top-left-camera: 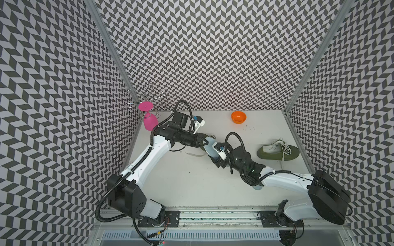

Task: Insert the insole into the shoe
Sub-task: Pick up the insole from the center of the board.

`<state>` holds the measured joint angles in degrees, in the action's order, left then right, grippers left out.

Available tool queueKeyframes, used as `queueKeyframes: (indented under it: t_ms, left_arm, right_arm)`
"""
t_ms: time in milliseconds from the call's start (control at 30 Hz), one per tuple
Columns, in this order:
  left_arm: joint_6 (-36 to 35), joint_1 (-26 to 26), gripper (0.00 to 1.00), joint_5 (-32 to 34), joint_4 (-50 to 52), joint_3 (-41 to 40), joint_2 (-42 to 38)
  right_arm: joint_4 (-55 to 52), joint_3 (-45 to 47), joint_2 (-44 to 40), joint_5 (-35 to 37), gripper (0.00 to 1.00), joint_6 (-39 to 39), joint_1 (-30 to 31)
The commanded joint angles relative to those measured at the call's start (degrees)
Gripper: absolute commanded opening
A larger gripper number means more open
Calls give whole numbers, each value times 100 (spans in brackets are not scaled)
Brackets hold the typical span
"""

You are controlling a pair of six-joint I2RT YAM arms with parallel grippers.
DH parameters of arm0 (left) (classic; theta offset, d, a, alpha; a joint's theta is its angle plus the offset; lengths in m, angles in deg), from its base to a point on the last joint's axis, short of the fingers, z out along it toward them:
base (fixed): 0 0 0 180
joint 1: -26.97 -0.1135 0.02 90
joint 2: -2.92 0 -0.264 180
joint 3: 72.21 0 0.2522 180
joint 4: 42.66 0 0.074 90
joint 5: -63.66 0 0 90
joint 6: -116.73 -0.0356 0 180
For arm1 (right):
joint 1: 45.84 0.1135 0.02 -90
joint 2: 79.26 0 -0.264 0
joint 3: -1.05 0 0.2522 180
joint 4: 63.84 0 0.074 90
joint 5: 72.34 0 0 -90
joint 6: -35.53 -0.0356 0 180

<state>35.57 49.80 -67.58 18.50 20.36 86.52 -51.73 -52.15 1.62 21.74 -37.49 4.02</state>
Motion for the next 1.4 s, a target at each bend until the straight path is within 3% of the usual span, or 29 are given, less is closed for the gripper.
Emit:
queueKeyframes:
  t_ms: [0, 167, 367, 533, 700, 967, 1133, 1233, 1367]
  left_arm:
    - [-3, -7, 0, -33, 85, 4, -154]
    - [11, -15, 0, 147, -12, -12, -176]
    - [200, -41, 5, 620, -203, 14, -124]
    - [278, -48, 32, 792, -385, 72, -179]
    - [456, -45, 47, 799, -676, 115, -316]
    - [969, -341, 51, 1518, -1122, 202, -541]
    - [1191, -567, 53, 2531, -1419, -132, -528]
    - [910, -363, 54, 2471, -1448, -398, -333]
    - [666, 436, 59, 3572, -1470, -654, 0]
  right_arm:
    - [410, -51, -71, -63, 78, 43, 6]
    - [303, -82, -128, -133, 65, -77, 4]
    - [140, -30, -294, -100, 59, -244, -4]
    - [-206, -189, -282, -219, 53, -323, -1]
    - [-784, -475, -239, -303, 47, -462, -8]
    - [-1620, -854, -233, -293, 37, -611, -113]
    - [-2558, -1373, -134, -238, 34, -705, -462]
    - [-3186, -1768, -134, -136, 34, -806, -679]
    - [-4021, -2190, -65, -55, 35, -1139, -1104]
